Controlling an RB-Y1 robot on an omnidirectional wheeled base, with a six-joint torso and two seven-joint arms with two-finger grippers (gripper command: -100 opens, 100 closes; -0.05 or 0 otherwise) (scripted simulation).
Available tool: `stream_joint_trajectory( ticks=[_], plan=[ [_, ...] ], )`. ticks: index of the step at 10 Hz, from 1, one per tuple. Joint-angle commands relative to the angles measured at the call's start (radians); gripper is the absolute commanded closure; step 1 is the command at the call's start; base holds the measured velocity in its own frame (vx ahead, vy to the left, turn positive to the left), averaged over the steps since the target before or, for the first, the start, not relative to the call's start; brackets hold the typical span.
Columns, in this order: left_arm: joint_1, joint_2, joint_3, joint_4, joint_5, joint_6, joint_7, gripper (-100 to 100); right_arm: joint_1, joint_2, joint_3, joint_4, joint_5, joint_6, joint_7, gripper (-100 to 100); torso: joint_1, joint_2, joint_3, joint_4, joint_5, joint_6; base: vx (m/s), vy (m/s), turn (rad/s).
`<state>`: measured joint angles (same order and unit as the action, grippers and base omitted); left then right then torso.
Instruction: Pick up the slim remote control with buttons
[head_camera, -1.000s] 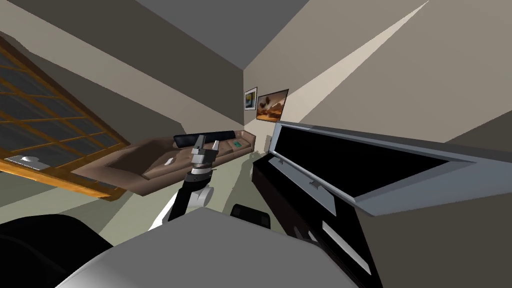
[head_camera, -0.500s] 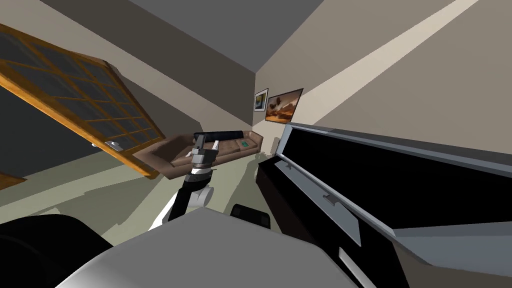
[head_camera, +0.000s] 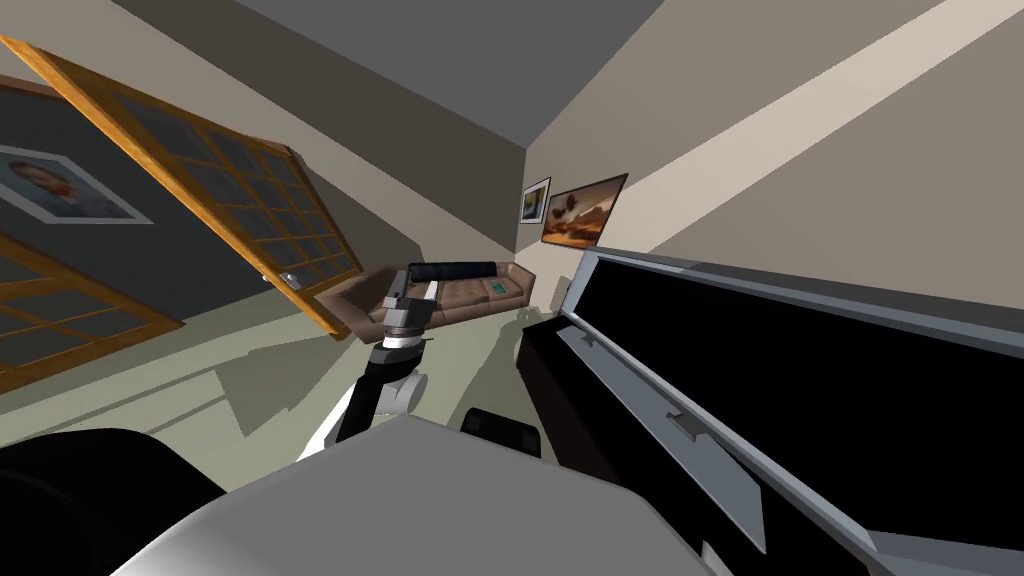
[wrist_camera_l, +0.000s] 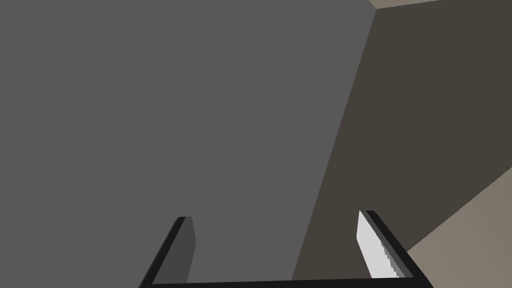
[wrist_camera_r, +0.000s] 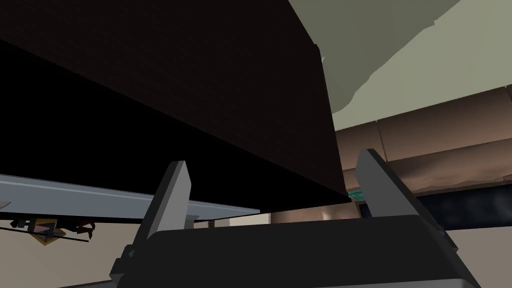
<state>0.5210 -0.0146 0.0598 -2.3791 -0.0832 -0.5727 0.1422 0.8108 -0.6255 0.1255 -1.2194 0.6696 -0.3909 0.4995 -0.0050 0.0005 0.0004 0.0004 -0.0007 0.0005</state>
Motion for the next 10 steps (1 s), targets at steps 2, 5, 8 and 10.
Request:
stream_joint_trajectory(
  ticks=[2, 5, 8, 10],
  plan=[
    [0.0, 0.0, 0.0, 0.0, 0.0, 0.0, 0.0, 0, 0.011, 0.003, -0.002, 0.05, 0.006, -0.01, 0.019, -100, 0.0, 0.001, 0.0, 0.0, 0.0, 0.001, -0.004, -0.046, 0.1],
    [0.0, 0.0, 0.0, 0.0, 0.0, 0.0, 0.0, 0, 0.022, -0.017, 0.022, 0.153, 0.026, -0.012, 0.036, -100, 0.0, 0.001, 0.0, 0.0, 0.0, 0.001, -0.007, -0.055, 0.263],
    [0.0, 0.0, 0.0, 0.0, 0.0, 0.0, 0.0, 0, 0.026, -0.025, 0.034, 0.213, 0.034, -0.013, 0.043, -100, -0.002, 0.001, 0.001, 0.0, 0.0, 0.0, -0.019, -0.08, 0.21],
    [0.0, 0.0, 0.0, 0.0, 0.0, 0.0, 0.0, 0, 0.029, -0.03, 0.045, 0.264, 0.039, -0.014, 0.049, -100, -0.002, 0.001, 0.001, 0.0, 0.0, 0.0, -0.016, -0.075, 0.241]
  ],
)
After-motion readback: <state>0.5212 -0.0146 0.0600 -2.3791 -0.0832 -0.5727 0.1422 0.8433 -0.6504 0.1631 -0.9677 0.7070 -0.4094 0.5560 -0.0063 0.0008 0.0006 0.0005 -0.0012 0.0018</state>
